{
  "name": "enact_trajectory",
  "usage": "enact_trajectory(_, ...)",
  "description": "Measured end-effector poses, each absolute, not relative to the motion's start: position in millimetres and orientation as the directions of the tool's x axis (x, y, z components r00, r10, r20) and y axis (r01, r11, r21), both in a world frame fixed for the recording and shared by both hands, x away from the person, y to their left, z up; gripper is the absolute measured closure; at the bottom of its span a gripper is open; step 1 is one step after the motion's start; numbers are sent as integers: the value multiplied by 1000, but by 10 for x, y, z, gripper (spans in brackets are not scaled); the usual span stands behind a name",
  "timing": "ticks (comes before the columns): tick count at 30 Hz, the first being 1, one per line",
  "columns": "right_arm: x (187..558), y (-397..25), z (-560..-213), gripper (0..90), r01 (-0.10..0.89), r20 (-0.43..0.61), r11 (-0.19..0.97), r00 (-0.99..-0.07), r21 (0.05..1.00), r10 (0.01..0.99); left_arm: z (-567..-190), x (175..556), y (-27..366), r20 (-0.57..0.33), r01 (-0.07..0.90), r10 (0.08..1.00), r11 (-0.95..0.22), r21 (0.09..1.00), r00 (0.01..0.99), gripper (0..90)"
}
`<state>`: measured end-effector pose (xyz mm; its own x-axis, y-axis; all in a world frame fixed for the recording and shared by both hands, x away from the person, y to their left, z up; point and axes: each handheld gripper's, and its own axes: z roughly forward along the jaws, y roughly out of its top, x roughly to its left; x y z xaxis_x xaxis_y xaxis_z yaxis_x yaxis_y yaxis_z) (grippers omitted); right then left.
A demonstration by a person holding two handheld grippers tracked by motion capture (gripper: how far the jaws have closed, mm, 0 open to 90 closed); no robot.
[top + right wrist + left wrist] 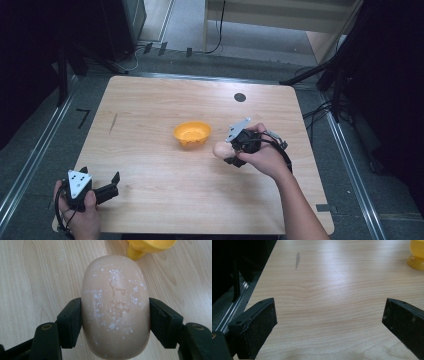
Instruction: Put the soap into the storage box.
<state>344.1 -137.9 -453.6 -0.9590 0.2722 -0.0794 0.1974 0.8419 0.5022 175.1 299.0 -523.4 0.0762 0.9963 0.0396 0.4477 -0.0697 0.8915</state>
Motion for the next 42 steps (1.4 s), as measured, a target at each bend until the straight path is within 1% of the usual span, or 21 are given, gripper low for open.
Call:
enact_trajectory(14, 3624, -1209, -4409, 335, 164, -84, 848, -968, 505, 237, -5235, 1751, 2993, 34, 443, 996, -67, 894, 80, 0)
enact_trajectory(15, 3653, -1178, -4390, 335, 151, -81, 842, -971, 518, 224, -5235, 1751, 2999, 31, 444, 996, -63, 894, 80, 0)
enact_trajectory(22, 3732, -1076, -4332, 335, 125, -78, 843, -978, 522, 193, -5235, 1747, 3006, 20, 441, 996, -54, 896, 82, 0)
enact_trajectory(30, 3864, -906, -4262, 335, 89, -91, 859, -984, 504, 155, -5234, 1738, 3013, 11, 434, 996, -47, 900, 85, 0)
enact_trajectory(34, 3896, -853, -4243, 335, 85, -75, 860, -987, 503, 142, -5232, 1738, 3014, 11, 438, 996, -47, 898, 85, 0)
enact_trajectory(36, 3933, -798, -4227, 335, 65, -91, 871, -988, 486, 125, -5234, 1742, 3014, 13, 437, 996, -50, 898, 87, 0)
enact_trajectory(42, 3982, -714, -4212, 335, 52, -92, 876, -990, 480, 109, -5234, 1746, 3018, 7, 439, 996, -45, 897, 87, 0)
